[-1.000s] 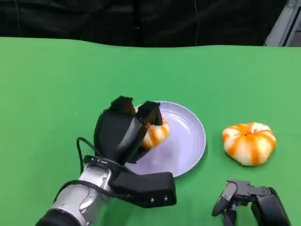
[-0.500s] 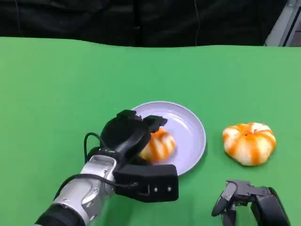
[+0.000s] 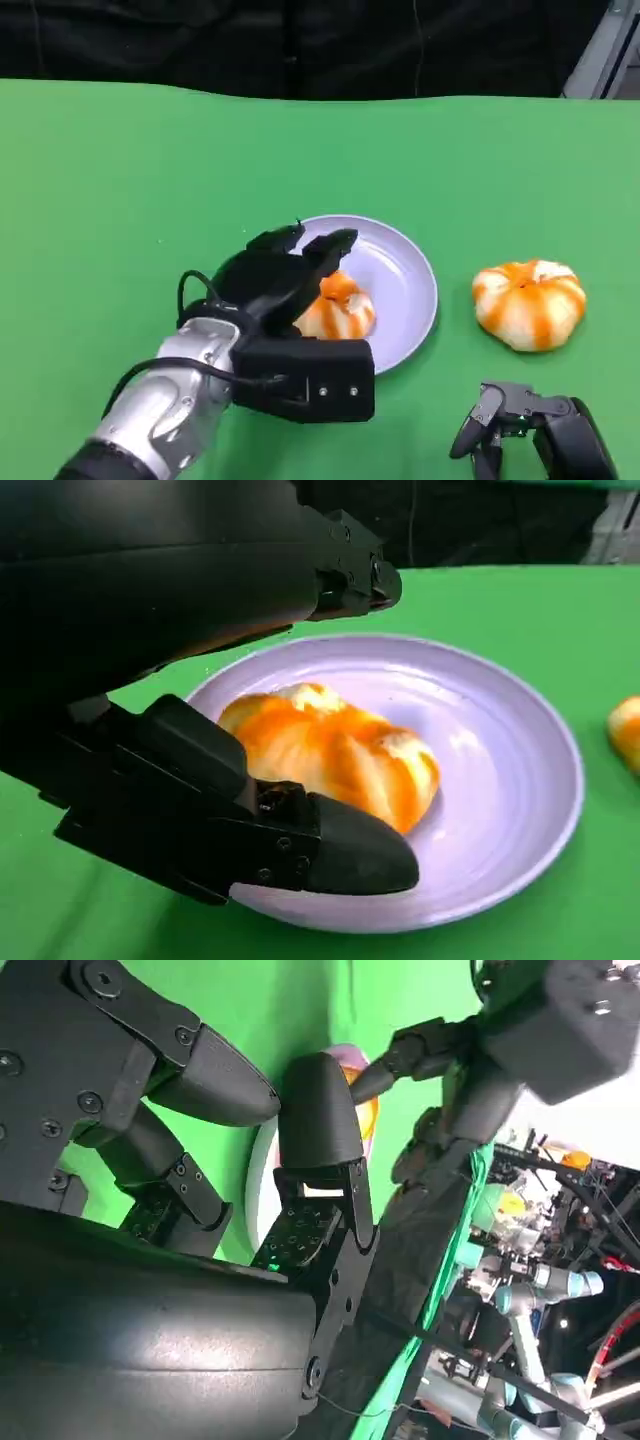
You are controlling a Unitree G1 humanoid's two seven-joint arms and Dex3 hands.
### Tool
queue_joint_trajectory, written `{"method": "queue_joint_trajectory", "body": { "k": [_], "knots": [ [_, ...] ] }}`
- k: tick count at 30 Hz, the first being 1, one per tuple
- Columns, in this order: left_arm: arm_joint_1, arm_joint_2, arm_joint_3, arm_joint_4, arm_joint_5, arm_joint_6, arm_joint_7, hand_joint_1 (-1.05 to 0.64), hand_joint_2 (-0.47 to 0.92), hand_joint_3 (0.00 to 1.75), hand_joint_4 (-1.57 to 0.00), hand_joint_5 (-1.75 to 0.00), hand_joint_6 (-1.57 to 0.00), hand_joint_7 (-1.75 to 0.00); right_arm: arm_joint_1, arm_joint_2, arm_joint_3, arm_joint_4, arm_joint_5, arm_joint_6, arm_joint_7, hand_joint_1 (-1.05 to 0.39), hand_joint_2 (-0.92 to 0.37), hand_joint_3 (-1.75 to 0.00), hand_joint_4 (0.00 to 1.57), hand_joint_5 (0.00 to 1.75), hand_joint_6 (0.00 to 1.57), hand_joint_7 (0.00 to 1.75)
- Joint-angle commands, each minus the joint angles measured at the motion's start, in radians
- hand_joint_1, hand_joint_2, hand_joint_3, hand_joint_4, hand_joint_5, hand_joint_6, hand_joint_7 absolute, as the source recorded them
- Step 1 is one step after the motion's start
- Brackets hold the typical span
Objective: Grasp the bread from the table and place it into the plate.
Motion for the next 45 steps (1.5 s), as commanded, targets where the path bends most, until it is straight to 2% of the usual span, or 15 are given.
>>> {"method": "queue_joint_trajectory", "body": {
  "k": [1, 10, 16, 21, 27, 29, 31, 37, 42, 45],
  "knots": [
    [0.065, 0.052, 0.043, -0.115, -0.034, 0.004, -0.040, -0.93, 0.92, 0.39, -0.02, -0.01, -0.04, -0.01, 0.005, -0.008, -0.002, -0.006, 0.011, 0.000, -0.002, -0.27, -0.03, -1.70, 1.22, 1.62, 1.13, 1.32],
    [0.207, 0.129, 0.139, -0.284, -0.108, -0.093, -0.013, -0.70, 0.92, 0.29, -0.22, -0.13, -0.20, -0.07, 0.006, -0.009, -0.003, -0.006, 0.006, -0.004, -0.005, -0.25, -0.03, -1.70, 1.22, 1.61, 1.14, 1.31],
    [0.278, 0.155, 0.191, -0.313, -0.125, -0.193, 0.048, -0.59, 0.92, 0.22, -0.32, -0.19, -0.29, -0.08, 0.005, -0.007, -0.002, -0.004, 0.007, -0.007, -0.005, -0.24, -0.04, -1.70, 1.20, 1.61, 1.13, 1.31],
    [0.380, 0.172, 0.259, -0.341, -0.170, -0.306, 0.118, -0.43, 0.92, 0.17, -0.45, -0.27, -0.39, -0.11, 0.009, -0.002, 0.003, -0.009, 0.022, -0.001, 0.007, -0.24, -0.03, -1.70, 1.22, 1.61, 1.14, 1.31],
    [0.498, 0.172, 0.327, -0.346, -0.217, -0.427, 0.192, -0.35, 0.92, 0.19, -0.54, -0.35, -0.51, -0.14, 0.016, -0.002, 0.002, -0.012, 0.005, 0.002, -0.004, -0.22, -0.04, -1.71, 1.21, 1.59, 1.14, 1.29],
    [0.529, 0.171, 0.346, -0.342, -0.227, -0.469, 0.212, -0.33, 0.92, 0.20, -0.53, -0.43, -0.55, -0.13, 0.020, -0.005, 0.003, -0.018, 0.001, 0.008, -0.003, -0.24, -0.04, -1.69, 1.21, 1.60, 1.14, 1.30],
    [0.555, 0.162, 0.367, -0.328, -0.244, -0.519, 0.243, -0.31, 0.92, 0.19, -0.52, -0.54, -0.62, -0.11, 0.020, -0.008, 0.002, -0.024, 0.002, 0.011, -0.002, -0.24, -0.04, -1.69, 1.21, 1.61, 1.14, 1.30],
    [0.615, 0.124, 0.410, -0.296, -0.259, -0.623, 0.327, -0.28, 0.92, 0.18, -0.52, -0.70, -0.69, -0.09, 0.022, -0.004, 0.004, -0.035, 0.024, 0.019, 0.011, -0.22, -0.04, -1.71, 1.21, 1.59, 1.15, 1.29],
    [0.629, 0.090, 0.430, -0.231, -0.291, -0.732, 0.373, -0.24, 0.92, 0.18, -0.53, -0.78, -0.74, -0.10, 0.018, -0.007, 0.003, -0.026, 0.016, 0.006, 0.007, -0.21, -0.04, -1.71, 1.22, 1.59, 1.14, 1.29],
    [0.640, 0.064, 0.439, -0.189, -0.353, -0.797, 0.368, -0.18, 0.92, 0.18, -0.60, -0.85, -0.83, -0.14, 0.018, -0.008, 0.001, -0.028, 0.011, 0.008, 0.003, -0.24, -0.05, -1.70, 1.22, 1.59, 1.14, 1.29]
  ]
}}
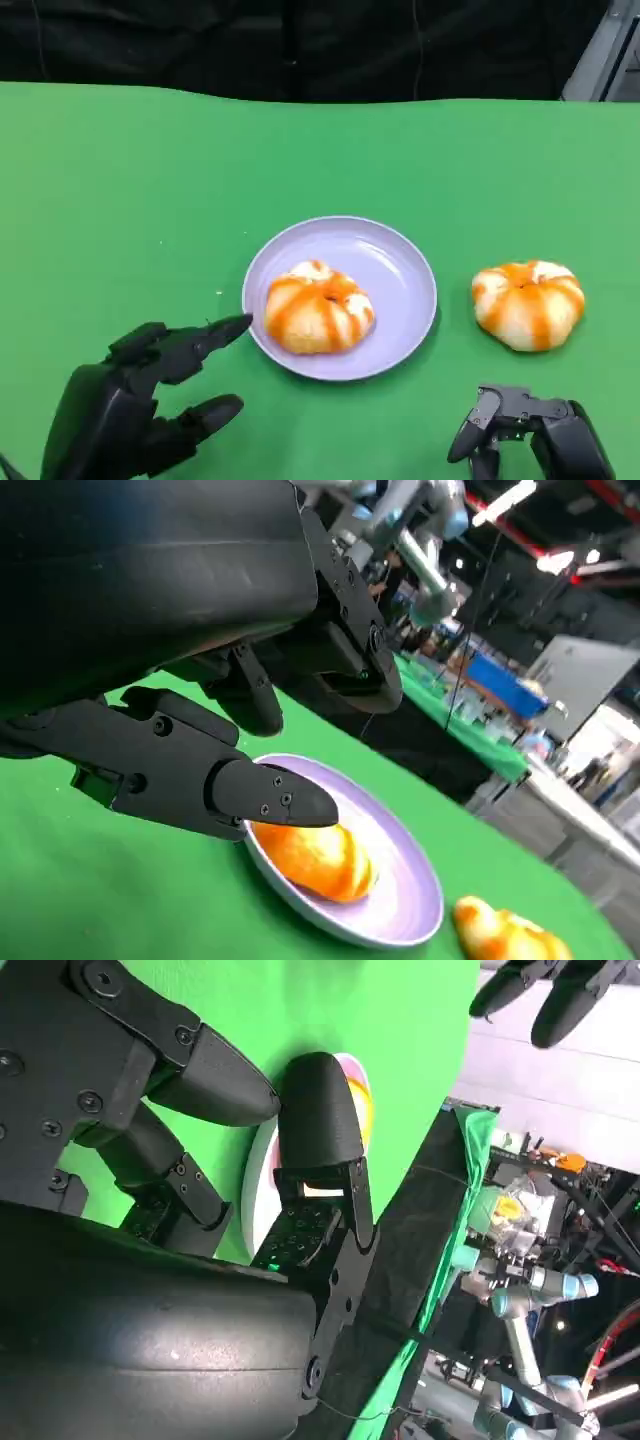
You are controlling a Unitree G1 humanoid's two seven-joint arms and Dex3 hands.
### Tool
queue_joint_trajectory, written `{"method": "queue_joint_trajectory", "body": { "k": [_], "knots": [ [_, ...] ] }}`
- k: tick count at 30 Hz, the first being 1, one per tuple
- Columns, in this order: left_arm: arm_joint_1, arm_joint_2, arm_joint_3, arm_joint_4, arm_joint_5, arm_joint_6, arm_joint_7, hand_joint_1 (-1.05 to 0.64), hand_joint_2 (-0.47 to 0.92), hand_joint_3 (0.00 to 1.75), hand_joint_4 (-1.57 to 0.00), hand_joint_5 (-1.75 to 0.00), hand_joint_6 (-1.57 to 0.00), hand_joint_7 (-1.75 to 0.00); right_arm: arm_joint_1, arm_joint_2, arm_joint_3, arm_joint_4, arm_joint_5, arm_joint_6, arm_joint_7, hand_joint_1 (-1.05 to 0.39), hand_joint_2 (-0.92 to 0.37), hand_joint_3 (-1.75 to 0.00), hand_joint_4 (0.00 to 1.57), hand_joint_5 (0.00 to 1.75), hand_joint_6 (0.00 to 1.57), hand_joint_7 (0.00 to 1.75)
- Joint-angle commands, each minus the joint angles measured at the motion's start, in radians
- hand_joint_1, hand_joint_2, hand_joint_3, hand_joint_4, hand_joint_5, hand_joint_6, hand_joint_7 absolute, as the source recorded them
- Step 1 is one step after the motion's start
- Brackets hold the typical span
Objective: Grasp the bread from the table and place it into the plate.
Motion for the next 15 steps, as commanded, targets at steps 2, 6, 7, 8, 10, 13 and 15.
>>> {"method": "queue_joint_trajectory", "body": {
  "k": [2, 6, 7, 8, 10, 13, 15],
  "knots": [
    [0.024, -0.041, 0.030, 0.072, -0.111, -0.107, 0.008, -0.16, 0.92, 0.16, -0.64, -0.92, -0.89, -0.18, 0.000, -0.012, -0.007, 0.003, 0.004, -0.012, -0.009, -0.25, -0.05, -1.69, 1.22, 1.59, 1.14, 1.30],
    [0.048, -0.088, 0.040, 0.102, -0.236, -0.135, -0.035, -0.11, 0.92, 0.17, -0.73, -1.06, -1.00, -0.28, -0.002, -0.014, -0.007, 0.006, 0.013, -0.009, -0.002, -0.25, -0.05, -1.69, 1.22, 1.60, 1.14, 1.30],
    [0.055, -0.098, 0.041, 0.108, -0.262, -0.136, -0.046, -0.10, 0.88, 0.25, -0.74, -1.13, -1.01, -0.37, -0.002, -0.016, -0.007, 0.006, 0.017, -0.009, 0.002, -0.24, -0.05, -1.69, 1.22, 1.60, 1.14, 1.30],
    [0.061, -0.106, 0.042, 0.115, -0.287, -0.140, -0.060, -0.10, 0.78, 0.45, -0.74, -1.18, -0.96, -0.51, -0.002, -0.016, -0.007, 0.005, 0.021, -0.007, 0.006, -0.24, -0.04, -1.69, 1.21, 1.60, 1.13, 1.30],
    [0.069, -0.116, 0.044, 0.124, -0.325, -0.145, -0.089, -0.09, 0.65, 0.77, -0.74, -1.27, -0.88, -0.79, -0.002, -0.017, -0.007, 0.004, 0.028, -0.003, 0.011, -0.24, -0.04, -1.69, 1.21, 1.59, 1.14, 1.30],
    [0.065, -0.127, 0.050, 0.146, -0.368, -0.166, -0.132, -0.06, 0.64, 0.87, -0.77, -1.33, -0.84, -0.97, -0.003, -0.020, -0.008, 0.006, 0.020, -0.009, 0.005, -0.24, -0.04, -1.69, 1.20, 1.58, 1.14, 1.30],
    [0.061, -0.136, 0.053, 0.160, -0.403, -0.171, -0.162, -0.05, 0.63, 0.91, -0.78, -1.36, -0.83, -1.05, -0.002, -0.021, -0.008, 0.006, 0.021, -0.010, 0.005, -0.24, -0.04, -1.69, 1.20, 1.58, 1.14, 1.30]
  ]
}}
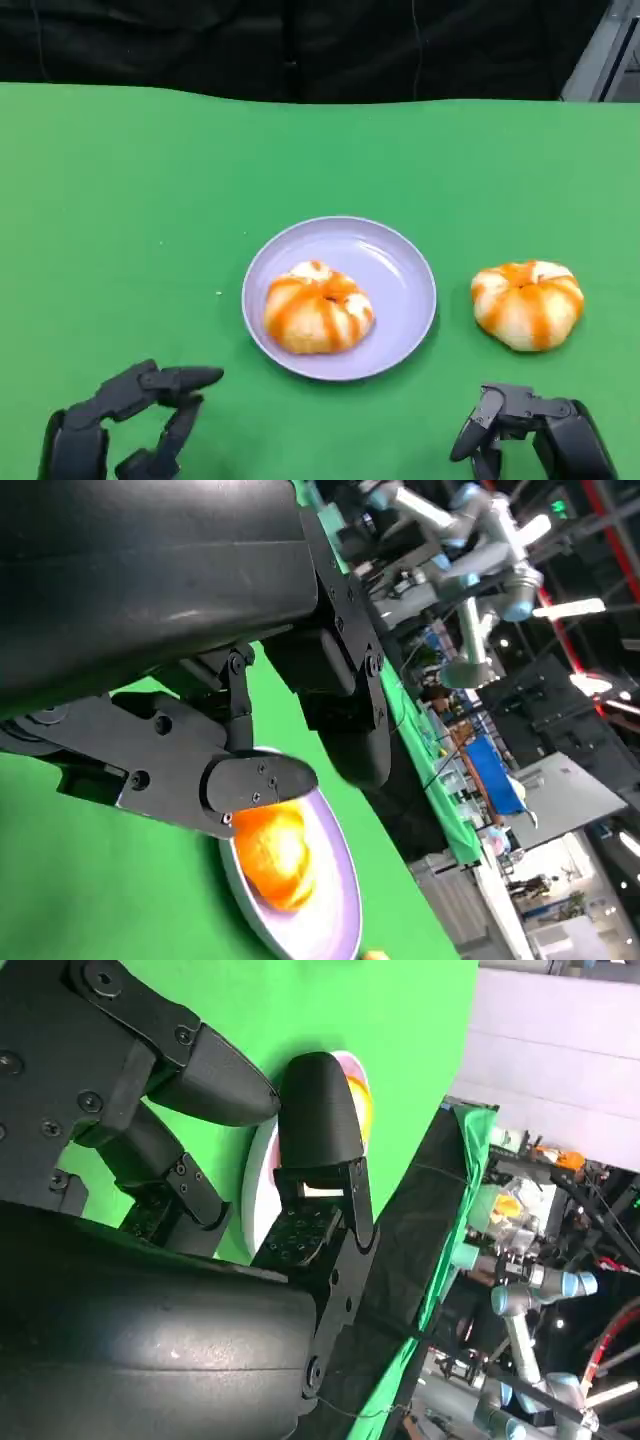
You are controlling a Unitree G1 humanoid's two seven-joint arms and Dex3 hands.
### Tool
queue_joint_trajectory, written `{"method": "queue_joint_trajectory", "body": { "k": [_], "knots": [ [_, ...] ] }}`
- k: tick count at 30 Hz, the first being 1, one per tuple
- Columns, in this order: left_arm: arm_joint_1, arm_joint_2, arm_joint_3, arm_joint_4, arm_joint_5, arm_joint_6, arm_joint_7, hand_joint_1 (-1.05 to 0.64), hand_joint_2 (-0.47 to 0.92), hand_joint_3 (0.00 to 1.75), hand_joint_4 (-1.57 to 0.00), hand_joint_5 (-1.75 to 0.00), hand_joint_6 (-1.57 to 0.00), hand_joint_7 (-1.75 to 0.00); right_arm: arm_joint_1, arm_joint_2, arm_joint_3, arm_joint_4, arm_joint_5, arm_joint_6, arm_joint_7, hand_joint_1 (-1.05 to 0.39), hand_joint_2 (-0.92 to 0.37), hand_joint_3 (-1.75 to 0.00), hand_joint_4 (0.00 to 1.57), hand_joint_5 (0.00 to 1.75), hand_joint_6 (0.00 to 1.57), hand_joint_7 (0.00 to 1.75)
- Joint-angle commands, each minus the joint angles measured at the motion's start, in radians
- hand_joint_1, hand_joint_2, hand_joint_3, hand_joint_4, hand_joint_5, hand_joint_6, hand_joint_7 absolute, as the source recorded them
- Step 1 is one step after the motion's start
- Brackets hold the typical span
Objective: Grasp the bread from the table and place it into the plate.
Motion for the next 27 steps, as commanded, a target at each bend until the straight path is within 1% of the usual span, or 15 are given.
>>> {"method": "queue_joint_trajectory", "body": {
  "k": [1, 5, 7, 9, 18, 22, 27],
  "knots": [
    [-0.006, -0.012, 0.019, 0.033, -0.076, -0.027, -0.063, -0.03, 0.62, 0.96, -0.80, -1.40, -0.83, -1.11, -0.001, -0.015, -0.007, 0.005, 0.008, -0.007, 0.000, -0.24, -0.04, -1.69, 1.21, 1.59, 1.14, 1.30],
    [-0.005, -0.031, 0.025, 0.042, -0.122, -0.015, -0.115, 0.00, 0.56, 1.09, -0.79, -1.51, -0.80, -1.25, -0.003, -0.017, -0.005, 0.006, 0.008, -0.009, 0.002, -0.25, -0.04, -1.69, 1.21, 1.59, 1.14, 1.30],
    [-0.006, -0.039, 0.030, 0.052, -0.134, -0.018, -0.137, 0.01, 0.54, 1.13, -0.77, -1.57, -0.77, -1.33, -0.003, -0.016, -0.005, 0.007, 0.011, -0.008, 0.003, -0.25, -0.04, -1.69, 1.21, 1.59, 1.14, 1.30],
    [-0.007, -0.048, 0.037, 0.060, -0.135, -0.022, -0.149, -0.01, 0.53, 1.13, -0.76, -1.59, -0.76, -1.37, -0.003, -0.016, -0.006, 0.009, 0.011, -0.010, 0.003, -0.25, -0.04, -1.69, 1.21, 1.59, 1.14, 1.30],
    [-0.011, -0.079, 0.064, 0.083, -0.134, -0.043, -0.184, -0.02, 0.54, 1.10, -0.75, -1.63, -0.74, -1.42, 0.000, -0.019, -0.008, 0.008, 0.004, -0.011, 0.000, -0.24, -0.05, -1.69, 1.22, 1.59, 1.14, 1.29],
    [-0.010, -0.084, 0.070, 0.076, -0.139, -0.037, -0.199, -0.01, 0.53, 1.11, -0.75, -1.64, -0.75, -1.42, 0.001, -0.017, -0.006, 0.008, 0.018, -0.010, 0.010, -0.21, -0.05, -1.69, 1.21, 1.58, 1.14, 1.28],
    [-0.013, -0.091, 0.083, 0.084, -0.123, -0.048, -0.200, 0.00, 0.53, 1.12, -0.77, -1.61, -0.76, -1.40, 0.003, -0.019, -0.009, 0.004, -0.002, -0.008, -0.002, -0.24, -0.03, -1.70, 1.22, 1.59, 1.14, 1.29]
  ]
}}
